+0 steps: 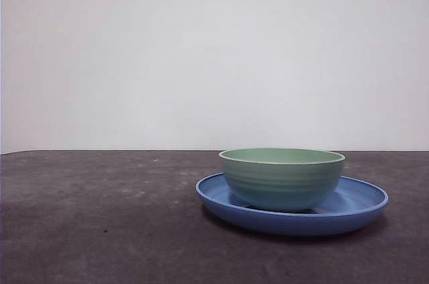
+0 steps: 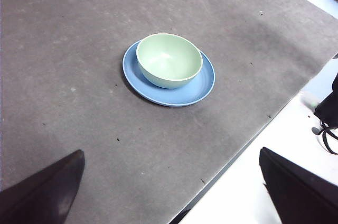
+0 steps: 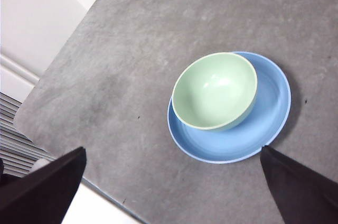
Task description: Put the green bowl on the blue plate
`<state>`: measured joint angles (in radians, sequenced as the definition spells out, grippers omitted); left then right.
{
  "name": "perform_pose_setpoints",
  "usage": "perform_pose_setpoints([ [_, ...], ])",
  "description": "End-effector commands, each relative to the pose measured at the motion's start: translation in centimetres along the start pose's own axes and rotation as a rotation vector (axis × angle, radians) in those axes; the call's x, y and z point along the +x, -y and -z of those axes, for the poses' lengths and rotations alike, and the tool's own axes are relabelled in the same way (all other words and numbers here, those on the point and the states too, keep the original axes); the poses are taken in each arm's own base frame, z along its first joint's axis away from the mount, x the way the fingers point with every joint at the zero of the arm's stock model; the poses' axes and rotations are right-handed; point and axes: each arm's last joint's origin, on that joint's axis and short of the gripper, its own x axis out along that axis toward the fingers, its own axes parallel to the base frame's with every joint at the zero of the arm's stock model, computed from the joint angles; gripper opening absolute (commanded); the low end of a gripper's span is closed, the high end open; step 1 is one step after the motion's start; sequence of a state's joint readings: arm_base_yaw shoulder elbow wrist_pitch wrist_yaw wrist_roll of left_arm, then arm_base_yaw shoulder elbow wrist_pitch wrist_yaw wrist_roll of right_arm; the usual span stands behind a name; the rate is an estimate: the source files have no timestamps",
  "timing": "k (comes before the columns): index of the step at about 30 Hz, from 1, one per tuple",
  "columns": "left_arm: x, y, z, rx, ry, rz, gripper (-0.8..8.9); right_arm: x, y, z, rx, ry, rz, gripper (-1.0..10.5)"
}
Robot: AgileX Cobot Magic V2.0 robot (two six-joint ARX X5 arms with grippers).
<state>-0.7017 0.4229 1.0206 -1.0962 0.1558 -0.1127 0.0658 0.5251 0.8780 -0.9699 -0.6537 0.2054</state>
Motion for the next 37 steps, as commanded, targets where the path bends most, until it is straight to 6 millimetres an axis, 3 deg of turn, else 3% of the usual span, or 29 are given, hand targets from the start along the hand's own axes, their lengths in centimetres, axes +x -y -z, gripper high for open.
perform_pose_setpoints([
  [1, -0.1, 0.1, -0.3, 0.036, 0.015, 0.008, 5.31, -0.2, -0.3, -0.3, 0.038, 0.008, -0.005, 5.3],
  [10, -0.1, 0.1, -0.3, 0.049, 0.016, 0.009, 5.31, 2.5, 1.6, -1.8, 0.159, -0.109, 0.055, 4.8],
  [17, -0.1, 0.1, -0.3, 0.050, 0.020, 0.009, 5.31, 6.7, 4.6, -3.3, 0.205, -0.251, 0.105, 4.8],
  [26, -0.1, 0.1, -0.3, 0.051, 0.023, 0.009, 5.31, 12.2, 8.5, -5.2, 0.223, -0.279, 0.110, 4.7],
  [37, -0.1, 0.1, -0.3, 0.051, 0.022, 0.009, 5.31, 17.7, 12.9, -4.8, 0.271, -0.344, 0.125, 4.2],
])
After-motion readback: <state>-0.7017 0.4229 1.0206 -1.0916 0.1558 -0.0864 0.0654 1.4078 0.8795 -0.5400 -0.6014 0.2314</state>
